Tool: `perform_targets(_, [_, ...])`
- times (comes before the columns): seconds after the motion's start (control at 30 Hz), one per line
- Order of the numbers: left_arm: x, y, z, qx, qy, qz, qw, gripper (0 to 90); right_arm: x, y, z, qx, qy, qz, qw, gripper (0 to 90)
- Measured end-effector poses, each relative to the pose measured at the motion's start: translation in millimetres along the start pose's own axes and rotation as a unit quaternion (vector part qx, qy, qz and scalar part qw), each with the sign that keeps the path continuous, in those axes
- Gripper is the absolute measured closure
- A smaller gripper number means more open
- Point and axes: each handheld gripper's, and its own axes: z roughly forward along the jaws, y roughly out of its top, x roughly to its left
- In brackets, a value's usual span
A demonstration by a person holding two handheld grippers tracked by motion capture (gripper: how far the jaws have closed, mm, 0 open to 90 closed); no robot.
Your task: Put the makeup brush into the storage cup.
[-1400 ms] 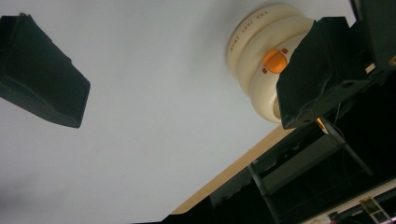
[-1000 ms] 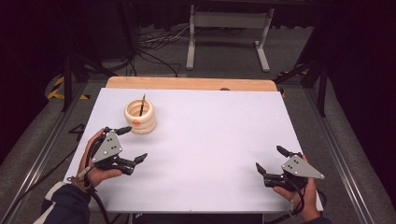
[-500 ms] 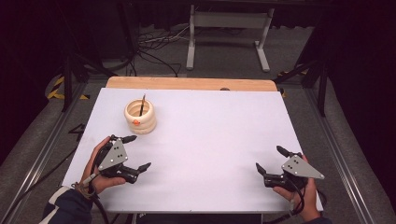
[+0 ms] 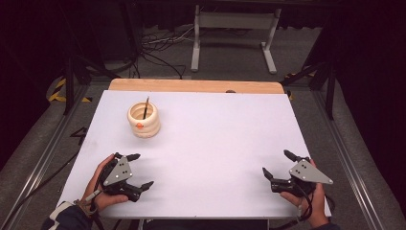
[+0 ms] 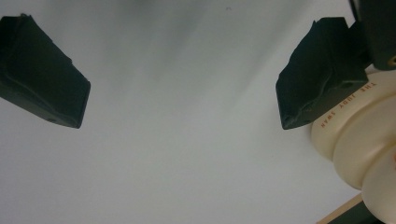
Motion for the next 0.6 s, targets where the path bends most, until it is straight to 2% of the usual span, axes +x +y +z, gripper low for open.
perform_targets(0.23, [-1.9,-0.6,-0.4,0.001,0.001,0.004,1.0000,3.7,0.1,-0.7,0.6,0.002,0.001,-0.003,1.0000,8.6])
perform_targets(0.4, [0.7,-1.1,-1.9,-0.007,0.003,-0.009,0.9999,3.7,0.2,-0.2,1.9,0.000,0.003,-0.002,1.0000,8.6])
perform_targets(0.6, [-1.2,-0.7,-2.0,-0.004,0.003,-0.002,1.0000,3.7,2.4,0.6,0.8,0.000,0.005,-0.007,1.0000,8.6])
